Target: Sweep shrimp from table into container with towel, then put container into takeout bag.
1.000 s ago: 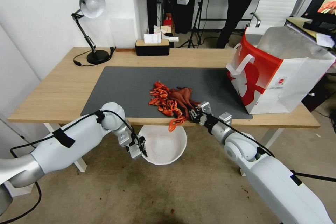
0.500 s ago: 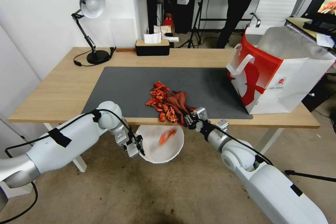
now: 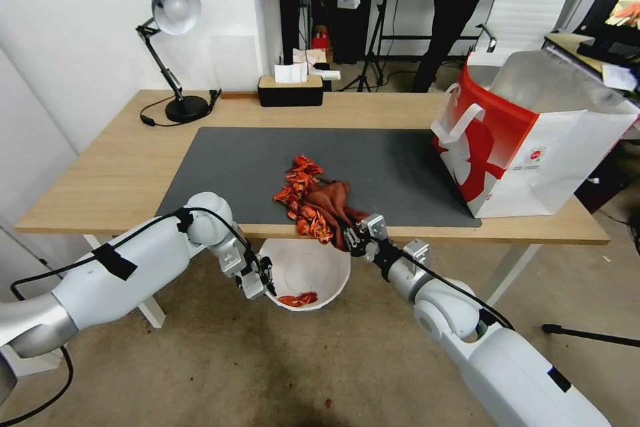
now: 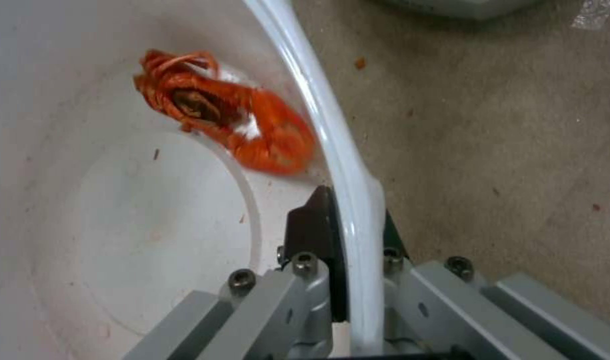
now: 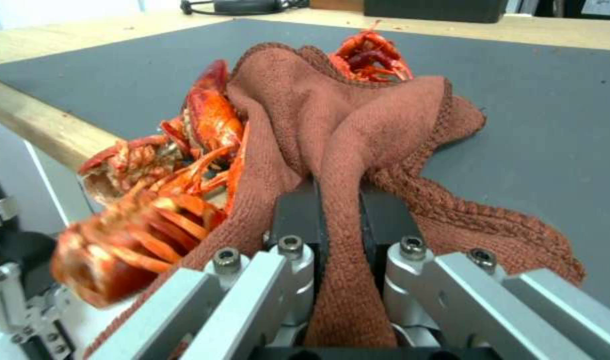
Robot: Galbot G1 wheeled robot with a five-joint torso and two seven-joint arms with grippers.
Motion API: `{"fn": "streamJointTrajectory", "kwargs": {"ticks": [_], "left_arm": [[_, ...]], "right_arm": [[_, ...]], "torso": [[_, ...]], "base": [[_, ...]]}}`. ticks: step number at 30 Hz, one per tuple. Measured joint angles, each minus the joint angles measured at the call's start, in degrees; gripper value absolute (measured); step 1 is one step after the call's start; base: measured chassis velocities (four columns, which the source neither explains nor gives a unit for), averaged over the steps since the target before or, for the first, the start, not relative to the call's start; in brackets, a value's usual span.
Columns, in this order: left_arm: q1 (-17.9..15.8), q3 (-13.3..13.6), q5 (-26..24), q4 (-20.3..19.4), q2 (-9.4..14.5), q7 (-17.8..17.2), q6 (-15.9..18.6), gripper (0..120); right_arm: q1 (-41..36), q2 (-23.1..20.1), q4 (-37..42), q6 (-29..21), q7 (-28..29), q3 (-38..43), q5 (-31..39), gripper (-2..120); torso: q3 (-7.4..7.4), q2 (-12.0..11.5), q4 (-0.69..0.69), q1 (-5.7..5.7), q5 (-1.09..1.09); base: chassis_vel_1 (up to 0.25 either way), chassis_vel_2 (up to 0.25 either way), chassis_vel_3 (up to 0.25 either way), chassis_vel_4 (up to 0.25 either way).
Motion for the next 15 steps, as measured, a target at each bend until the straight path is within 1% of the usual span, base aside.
{"fn": "streamJointTrajectory", "kwargs": {"ticks": [11,15], "left_arm": [[-0.1,-0.2,0.0,0.1,0.9,0.1,-0.1,0],[-0.1,-0.3,-0.2,0.0,1.2,0.1,-0.1,0]], "right_arm": [[-3.3,0.2,1.7,0.6,-0.2,1.1,-1.0,6],[-5.0,0.0,2.7,0.9,-0.6,1.7,-1.6,6]], "torso": [[0.0,0.0,0.01,0.0,-0.01],[0.0,0.0,0.0,0.0,-0.01]], "base": [[0.0,0.0,0.0,0.0],[0.0,0.0,0.0,0.0]]}}
